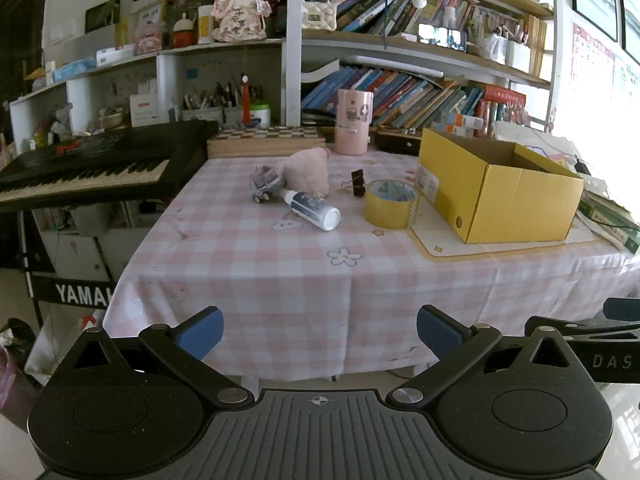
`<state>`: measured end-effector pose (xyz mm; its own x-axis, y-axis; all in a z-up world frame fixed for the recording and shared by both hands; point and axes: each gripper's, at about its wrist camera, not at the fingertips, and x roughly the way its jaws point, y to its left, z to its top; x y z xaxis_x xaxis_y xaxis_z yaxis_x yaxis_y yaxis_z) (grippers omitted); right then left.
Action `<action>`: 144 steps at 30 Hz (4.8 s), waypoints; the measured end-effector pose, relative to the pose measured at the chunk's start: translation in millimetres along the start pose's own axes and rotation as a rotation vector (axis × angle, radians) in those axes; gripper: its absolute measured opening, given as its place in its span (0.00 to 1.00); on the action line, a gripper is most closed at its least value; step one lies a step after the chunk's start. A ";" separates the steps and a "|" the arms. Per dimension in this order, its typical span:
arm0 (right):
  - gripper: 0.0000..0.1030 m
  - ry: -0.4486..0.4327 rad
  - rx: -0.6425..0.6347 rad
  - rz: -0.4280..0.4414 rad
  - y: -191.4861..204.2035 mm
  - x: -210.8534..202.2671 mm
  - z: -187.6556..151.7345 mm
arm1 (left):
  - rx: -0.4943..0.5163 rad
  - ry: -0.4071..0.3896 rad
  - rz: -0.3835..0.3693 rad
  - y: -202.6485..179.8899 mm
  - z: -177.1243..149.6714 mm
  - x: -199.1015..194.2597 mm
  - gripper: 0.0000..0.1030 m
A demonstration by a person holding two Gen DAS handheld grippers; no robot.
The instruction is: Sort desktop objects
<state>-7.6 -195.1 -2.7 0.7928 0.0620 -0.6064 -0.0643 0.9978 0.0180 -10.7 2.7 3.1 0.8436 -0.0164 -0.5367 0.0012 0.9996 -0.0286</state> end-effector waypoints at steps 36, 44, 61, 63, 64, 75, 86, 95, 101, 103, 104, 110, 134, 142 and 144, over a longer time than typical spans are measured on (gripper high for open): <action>1.00 0.010 -0.012 0.003 5.5 8.2 4.2 | 0.000 0.000 0.001 -1.0 -0.4 0.3 1.00; 1.00 0.008 -0.011 0.000 4.7 9.9 5.8 | 0.006 -0.004 -0.004 -0.9 -0.1 2.3 1.00; 1.00 0.012 -0.005 0.005 6.8 15.5 9.4 | 0.016 0.005 -0.012 0.3 6.2 10.1 1.00; 1.00 0.016 -0.004 0.007 7.8 16.7 9.8 | 0.013 0.003 -0.013 0.8 6.4 9.9 1.00; 1.00 0.017 -0.004 0.009 8.1 17.2 10.3 | 0.011 0.002 -0.014 1.6 7.2 9.4 1.00; 1.00 0.017 -0.004 0.017 9.8 19.0 10.2 | 0.029 -0.007 -0.009 2.7 9.8 10.5 1.00; 1.00 0.024 0.002 0.032 9.8 19.4 11.1 | 0.023 -0.016 -0.006 5.5 10.6 10.9 1.00; 1.00 0.033 0.004 0.028 11.6 22.2 11.2 | 0.025 -0.045 -0.045 9.9 11.0 7.8 1.00; 1.00 0.033 0.005 0.043 14.7 22.5 11.5 | 0.049 -0.031 -0.044 8.8 12.2 11.3 1.00; 1.00 0.030 0.003 0.050 15.6 21.9 11.8 | 0.066 -0.033 -0.037 7.6 12.6 11.4 1.00; 0.99 0.029 0.001 0.051 16.5 21.7 12.0 | 0.071 -0.032 -0.035 7.0 12.4 11.7 1.00; 0.98 0.024 -0.011 0.063 19.3 21.5 13.4 | 0.073 -0.028 -0.031 9.3 13.7 12.9 1.00; 0.78 0.037 -0.024 0.116 28.0 40.6 25.4 | 0.068 0.012 0.056 21.0 16.8 20.7 1.00; 0.72 0.039 -0.044 0.136 31.9 52.6 30.6 | 0.059 0.010 0.052 24.4 19.3 29.0 1.00; 0.72 0.036 -0.052 0.142 33.0 55.9 32.5 | 0.060 0.011 0.050 24.3 20.4 32.3 1.00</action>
<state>54.2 -157.9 -10.2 0.7511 0.2008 -0.6289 -0.2064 0.9763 0.0652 27.6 27.0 2.3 0.8375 0.0333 -0.5454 -0.0081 0.9988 0.0486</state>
